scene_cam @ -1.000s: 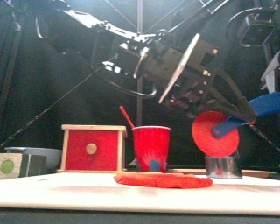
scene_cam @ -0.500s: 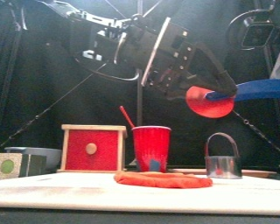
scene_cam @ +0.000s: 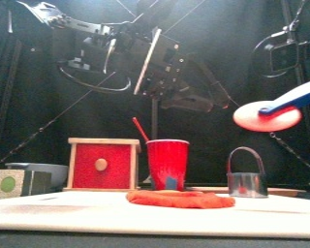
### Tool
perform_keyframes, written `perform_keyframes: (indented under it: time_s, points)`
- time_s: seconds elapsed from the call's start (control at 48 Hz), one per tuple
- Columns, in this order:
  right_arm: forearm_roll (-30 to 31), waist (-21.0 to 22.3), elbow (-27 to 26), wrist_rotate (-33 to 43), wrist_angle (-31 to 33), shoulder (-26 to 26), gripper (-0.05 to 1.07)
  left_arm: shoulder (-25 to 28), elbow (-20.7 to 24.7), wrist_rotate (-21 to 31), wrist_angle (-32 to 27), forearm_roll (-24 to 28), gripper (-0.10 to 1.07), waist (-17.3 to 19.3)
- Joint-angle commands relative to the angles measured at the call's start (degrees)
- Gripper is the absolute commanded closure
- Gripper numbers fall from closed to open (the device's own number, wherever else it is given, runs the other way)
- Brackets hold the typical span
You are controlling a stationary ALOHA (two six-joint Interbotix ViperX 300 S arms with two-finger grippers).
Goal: Cut excess dough in half with pizza cutter
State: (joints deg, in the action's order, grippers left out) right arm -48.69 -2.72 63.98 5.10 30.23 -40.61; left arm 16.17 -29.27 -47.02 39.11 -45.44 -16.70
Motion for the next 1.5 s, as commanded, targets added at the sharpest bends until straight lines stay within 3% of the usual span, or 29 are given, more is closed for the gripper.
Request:
perform_keyframes:
  time_s: [0.0,0.188,0.458,0.771,1.083,1.479]
  points:
    - [-1.23,2.29,0.26,3.52,-0.18,-0.18,0.63,-2.29,-0.44,0.09,0.88,-0.53,0.09,-0.62]
    - [3.52,3.08,2.72,17.31,-0.09,-0.79,0.63,-3.78,-3.16,0.0,3.34,-2.29,0.09,-1.93]
    - [13.71,-1.23,2.99,36.91,-2.2,-0.7,0.61,-4.92,-5.01,0.09,5.98,-2.55,0.09,-3.6]
    - [23.82,-4.13,2.72,51.86,-5.54,0.09,0.61,-4.92,-5.45,0.09,6.33,-2.64,0.09,-4.13]
    - [28.56,-4.83,2.64,54.84,-4.13,0.26,0.61,-4.83,-6.06,0.09,6.33,-3.08,0.09,-4.13]
    - [27.25,-4.66,2.9,55.28,-5.89,0.26,0.61,-4.57,-6.33,0.09,6.33,-3.43,0.1,-4.13]
